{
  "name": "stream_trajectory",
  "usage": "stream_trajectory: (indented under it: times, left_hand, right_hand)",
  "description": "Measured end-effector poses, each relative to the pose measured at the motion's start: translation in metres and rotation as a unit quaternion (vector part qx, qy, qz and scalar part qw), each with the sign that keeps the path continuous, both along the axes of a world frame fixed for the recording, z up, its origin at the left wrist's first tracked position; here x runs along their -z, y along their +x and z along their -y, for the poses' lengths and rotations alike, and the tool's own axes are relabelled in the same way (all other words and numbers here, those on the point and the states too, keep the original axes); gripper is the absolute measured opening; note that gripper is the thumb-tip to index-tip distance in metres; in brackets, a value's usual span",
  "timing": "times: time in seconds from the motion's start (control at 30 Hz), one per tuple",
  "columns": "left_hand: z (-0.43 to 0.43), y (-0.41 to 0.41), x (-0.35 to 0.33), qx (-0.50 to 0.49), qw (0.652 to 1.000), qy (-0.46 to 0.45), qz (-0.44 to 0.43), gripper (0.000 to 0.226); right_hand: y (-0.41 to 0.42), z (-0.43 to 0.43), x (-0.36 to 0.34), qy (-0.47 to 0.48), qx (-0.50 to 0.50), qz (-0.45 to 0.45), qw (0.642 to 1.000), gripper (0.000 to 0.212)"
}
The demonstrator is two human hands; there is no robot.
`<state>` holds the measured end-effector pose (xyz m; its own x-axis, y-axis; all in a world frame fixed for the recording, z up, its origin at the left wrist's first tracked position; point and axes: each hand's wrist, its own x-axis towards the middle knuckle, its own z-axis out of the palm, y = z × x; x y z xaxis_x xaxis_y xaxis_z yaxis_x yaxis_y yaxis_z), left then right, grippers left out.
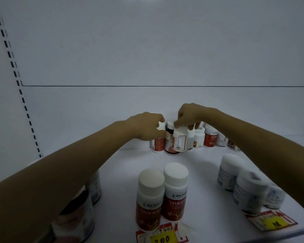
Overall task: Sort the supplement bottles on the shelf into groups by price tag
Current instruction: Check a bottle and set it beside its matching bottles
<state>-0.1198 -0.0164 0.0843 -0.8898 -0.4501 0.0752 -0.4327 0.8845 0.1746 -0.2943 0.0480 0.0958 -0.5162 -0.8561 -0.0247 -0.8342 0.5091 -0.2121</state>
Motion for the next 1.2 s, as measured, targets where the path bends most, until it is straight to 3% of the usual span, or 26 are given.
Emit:
stream_trajectory:
  times: [0.13, 0.27, 0.3, 0.4, 0.43, 0.5, 0.63, 0.87, 1.0, 1.2]
  left_hand:
    - [0.005, 0.011, -0.001, -0.016, 0.999, 0.020, -0.041, 0.066]
    - [0.000, 0.029, -0.008, -0.003, 0.987, 0.123, -0.105, 0.078]
    - [-0.004, 0.035, -0.010, 0.011, 0.979, 0.162, -0.120, 0.073]
    - [-0.010, 0.056, -0.015, 0.075, 0.943, 0.272, -0.177, 0.025]
    - [-0.012, 0.063, -0.016, 0.086, 0.929, 0.304, -0.192, 0.020]
    - [-0.014, 0.073, -0.014, 0.087, 0.910, 0.346, -0.213, 0.033]
    - [-0.027, 0.083, -0.005, 0.073, 0.908, 0.309, -0.273, 0.053]
    - [-0.055, 0.093, 0.002, 0.083, 0.923, 0.136, -0.351, 0.063]
    - [-0.086, 0.095, 0.000, 0.122, 0.909, 0.195, -0.349, 0.057]
    - [-0.160, 0.086, 0.004, 0.139, 0.884, 0.253, -0.367, 0.047]
  right_hand:
    - [0.019, -0.009, -0.024, -0.078, -0.023, 0.062, 0.995, 0.030]
    - [0.042, -0.031, -0.049, -0.181, -0.063, 0.167, 0.967, 0.026]
    - [0.048, -0.037, -0.051, -0.205, -0.073, 0.200, 0.955, 0.024]
    - [0.070, -0.051, -0.050, -0.282, -0.079, 0.293, 0.910, 0.018]
    - [0.078, -0.055, -0.048, -0.307, -0.072, 0.318, 0.894, 0.016]
    - [0.095, -0.061, -0.041, -0.354, -0.054, 0.347, 0.866, 0.015]
    - [0.126, -0.072, -0.027, -0.425, 0.000, 0.377, 0.823, 0.015]
    - [0.162, -0.105, -0.016, -0.445, 0.011, 0.364, 0.818, 0.034]
    - [0.167, -0.142, -0.022, -0.465, 0.011, 0.361, 0.809, 0.024]
    - [0.157, -0.229, -0.021, -0.444, 0.023, 0.345, 0.827, 0.025]
